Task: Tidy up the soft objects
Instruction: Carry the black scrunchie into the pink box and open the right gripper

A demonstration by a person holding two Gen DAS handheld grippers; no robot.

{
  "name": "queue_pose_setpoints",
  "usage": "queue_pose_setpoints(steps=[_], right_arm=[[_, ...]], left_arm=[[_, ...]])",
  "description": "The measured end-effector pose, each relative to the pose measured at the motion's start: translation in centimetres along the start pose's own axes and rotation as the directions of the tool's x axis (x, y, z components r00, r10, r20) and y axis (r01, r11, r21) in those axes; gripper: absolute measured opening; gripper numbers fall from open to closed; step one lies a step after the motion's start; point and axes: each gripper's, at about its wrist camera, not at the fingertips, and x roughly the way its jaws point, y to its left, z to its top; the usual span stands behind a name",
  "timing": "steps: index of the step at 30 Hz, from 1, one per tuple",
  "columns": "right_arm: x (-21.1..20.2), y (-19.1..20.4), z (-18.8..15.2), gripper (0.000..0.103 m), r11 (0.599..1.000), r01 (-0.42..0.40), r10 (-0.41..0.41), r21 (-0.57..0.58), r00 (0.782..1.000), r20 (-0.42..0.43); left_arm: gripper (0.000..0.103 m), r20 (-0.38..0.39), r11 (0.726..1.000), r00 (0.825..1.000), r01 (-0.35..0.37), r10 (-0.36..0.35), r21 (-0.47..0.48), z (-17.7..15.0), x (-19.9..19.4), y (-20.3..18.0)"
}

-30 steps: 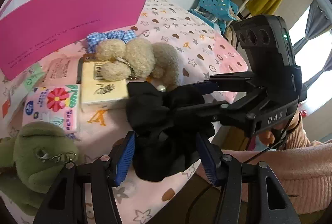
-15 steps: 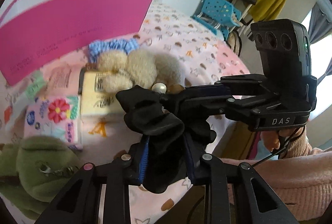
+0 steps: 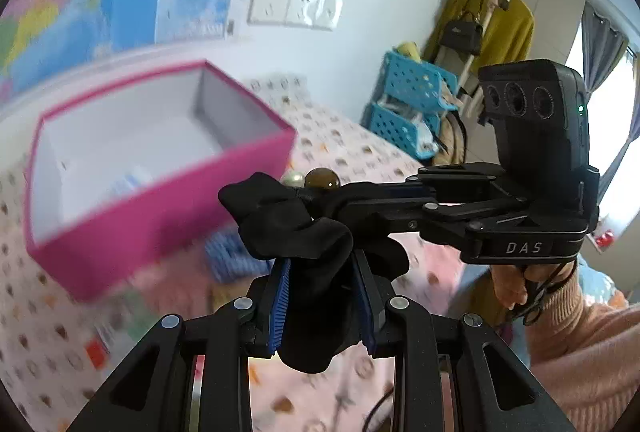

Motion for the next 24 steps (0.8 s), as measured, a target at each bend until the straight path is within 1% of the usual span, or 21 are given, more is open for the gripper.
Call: queue_pose_setpoints(steps=[3,7,13,15,19,24], right_arm=[[-0.5,-0.6,2.4,0.018,0.999,0.008,-0.007,-0.031,0.999,0.038],[-0.6,-1.5,5.7,0.018,0.997,0.026,-0.021,-0.068,0.997,0.078],[1.1,-4.1,10.5,0.018,0.995,0.064,-0.056,-0.077,0.994,0.096],[1.9,-5.2,11.7,0.017,0.995,0.077,-0.071,-0.067,0.993,0.094],[4.0,-7.4,13.8,0.017,0.994,0.102,-0.099,-0.039,0.992,0.072],[7.6,-9.7,15.6,0.017,0.989,0.145,-0.144,-0.023,0.989,0.026]], left_arm=[[0.029,0.028,1.0,0.999,-0.025,0.025,0.015,2.2,-0.2,0.5],[0.029,0.054,0.999,0.997,-0.047,0.047,0.005,5.6,0.3,1.8],[0.029,0.063,0.996,0.994,-0.087,0.087,-0.01,9.9,2.2,4.4],[0.029,0.052,0.996,0.994,-0.09,0.091,-0.02,11.1,3.1,5.3],[0.029,0.019,0.99,0.992,-0.123,0.124,-0.066,13.2,5.7,7.8],[0.029,-0.039,0.98,0.989,-0.144,0.14,-0.134,14.6,8.9,11.0]])
